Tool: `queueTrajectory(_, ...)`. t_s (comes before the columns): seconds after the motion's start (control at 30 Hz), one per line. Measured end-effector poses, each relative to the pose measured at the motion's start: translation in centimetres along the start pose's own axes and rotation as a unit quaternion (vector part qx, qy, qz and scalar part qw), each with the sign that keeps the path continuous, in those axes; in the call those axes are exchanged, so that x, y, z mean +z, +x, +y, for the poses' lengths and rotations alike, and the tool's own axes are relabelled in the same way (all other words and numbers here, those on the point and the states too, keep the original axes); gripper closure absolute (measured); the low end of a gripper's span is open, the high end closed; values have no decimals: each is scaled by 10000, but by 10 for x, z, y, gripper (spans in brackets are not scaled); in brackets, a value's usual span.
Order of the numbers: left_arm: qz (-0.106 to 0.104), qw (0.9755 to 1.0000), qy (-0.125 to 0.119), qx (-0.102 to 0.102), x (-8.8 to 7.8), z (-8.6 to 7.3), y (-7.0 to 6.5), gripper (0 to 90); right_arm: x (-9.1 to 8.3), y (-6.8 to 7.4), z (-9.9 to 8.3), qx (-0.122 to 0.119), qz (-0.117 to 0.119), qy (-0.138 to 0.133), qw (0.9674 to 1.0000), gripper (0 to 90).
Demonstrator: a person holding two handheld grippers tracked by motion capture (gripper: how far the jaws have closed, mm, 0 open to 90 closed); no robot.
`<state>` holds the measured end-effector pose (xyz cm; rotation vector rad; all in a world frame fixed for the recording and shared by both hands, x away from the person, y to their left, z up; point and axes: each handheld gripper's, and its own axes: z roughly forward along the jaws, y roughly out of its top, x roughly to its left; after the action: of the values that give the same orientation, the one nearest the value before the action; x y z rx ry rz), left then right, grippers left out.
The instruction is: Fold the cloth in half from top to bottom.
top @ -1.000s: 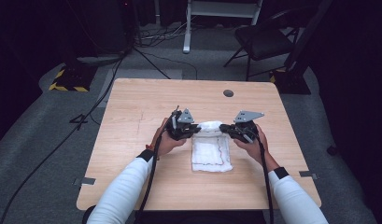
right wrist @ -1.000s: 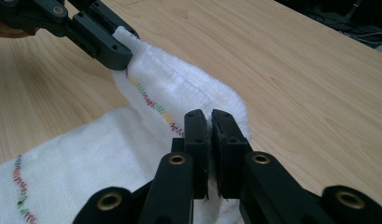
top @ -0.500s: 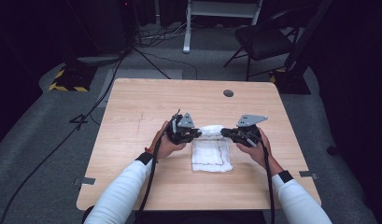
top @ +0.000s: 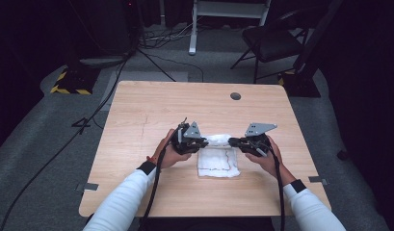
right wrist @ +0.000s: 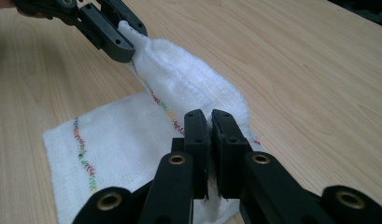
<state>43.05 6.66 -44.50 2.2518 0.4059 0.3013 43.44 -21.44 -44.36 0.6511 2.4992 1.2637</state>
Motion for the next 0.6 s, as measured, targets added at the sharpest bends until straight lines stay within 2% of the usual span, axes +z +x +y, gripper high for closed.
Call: queueTrajectory(0.6, -184, 9996, 172, 112, -4, -9, -17, 805, -4, 13, -10, -135, 250, 97, 9995, 854)
